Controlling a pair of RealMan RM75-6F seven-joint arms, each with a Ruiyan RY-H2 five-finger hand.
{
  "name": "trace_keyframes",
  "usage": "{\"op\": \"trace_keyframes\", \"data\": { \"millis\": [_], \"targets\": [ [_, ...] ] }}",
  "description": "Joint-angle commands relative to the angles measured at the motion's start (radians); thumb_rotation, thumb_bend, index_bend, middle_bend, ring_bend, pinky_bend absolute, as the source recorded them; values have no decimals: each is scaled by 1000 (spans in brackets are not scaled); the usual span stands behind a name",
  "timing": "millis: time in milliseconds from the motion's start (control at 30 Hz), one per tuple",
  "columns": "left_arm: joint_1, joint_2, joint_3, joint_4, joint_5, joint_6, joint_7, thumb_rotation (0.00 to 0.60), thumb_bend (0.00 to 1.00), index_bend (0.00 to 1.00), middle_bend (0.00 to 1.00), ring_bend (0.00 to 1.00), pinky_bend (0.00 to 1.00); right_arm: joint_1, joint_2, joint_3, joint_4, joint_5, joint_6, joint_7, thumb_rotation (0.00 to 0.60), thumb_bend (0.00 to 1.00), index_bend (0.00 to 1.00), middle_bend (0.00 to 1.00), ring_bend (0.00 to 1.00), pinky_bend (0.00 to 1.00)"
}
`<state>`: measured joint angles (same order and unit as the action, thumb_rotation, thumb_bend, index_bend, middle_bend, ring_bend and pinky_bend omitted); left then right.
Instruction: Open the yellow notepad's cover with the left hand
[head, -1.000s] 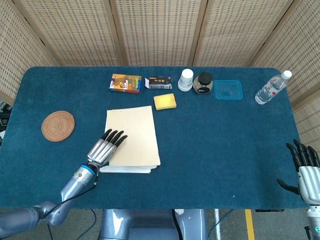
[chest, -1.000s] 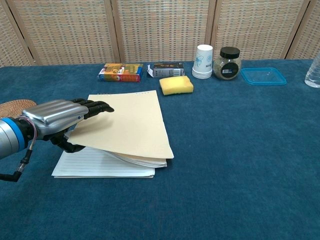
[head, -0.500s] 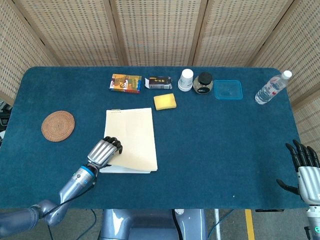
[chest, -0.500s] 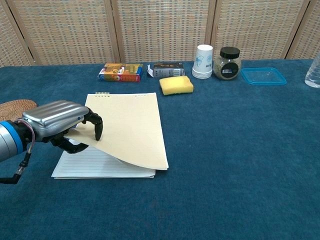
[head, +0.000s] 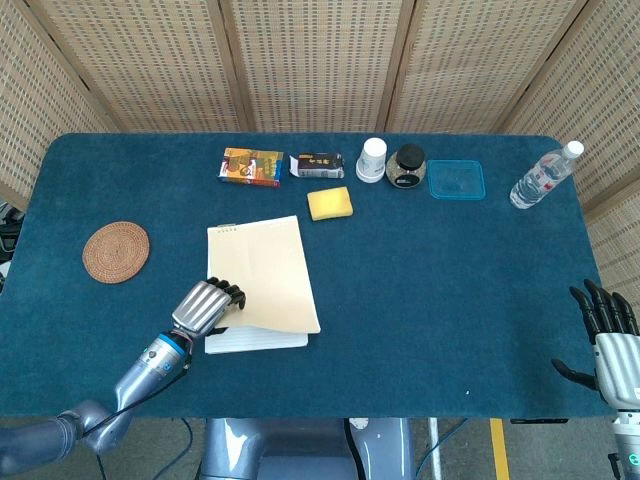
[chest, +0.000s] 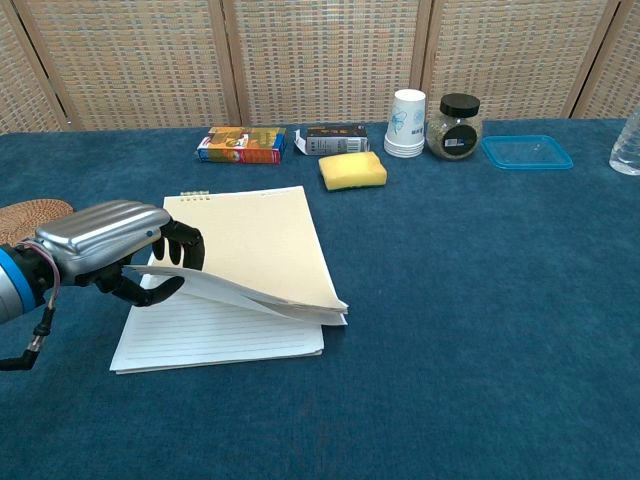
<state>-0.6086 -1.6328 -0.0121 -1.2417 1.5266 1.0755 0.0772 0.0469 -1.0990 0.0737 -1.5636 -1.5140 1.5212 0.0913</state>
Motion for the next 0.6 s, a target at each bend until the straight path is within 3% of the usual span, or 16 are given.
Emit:
{"op": "trace_keyframes", "data": {
  "millis": [33,300,600],
  "targets": [
    [11,39,41,-2,74,56,-72,600,617,809,574,405,402,1,0,-1,0,0,-1,-1,600,0,0,0,0,0],
    [55,139,153,-18,242,211,-200,600,617,819,579,410,410,2,-5,-4,-1,-3,-5,-14,600,0,0,0,0,0],
    [103,192,239,-32,362,349,-306,600,617,824,588,414,416,6,-14,-8,-2,-5,-13,-35,600,0,0,0,0,0]
  ]
}}
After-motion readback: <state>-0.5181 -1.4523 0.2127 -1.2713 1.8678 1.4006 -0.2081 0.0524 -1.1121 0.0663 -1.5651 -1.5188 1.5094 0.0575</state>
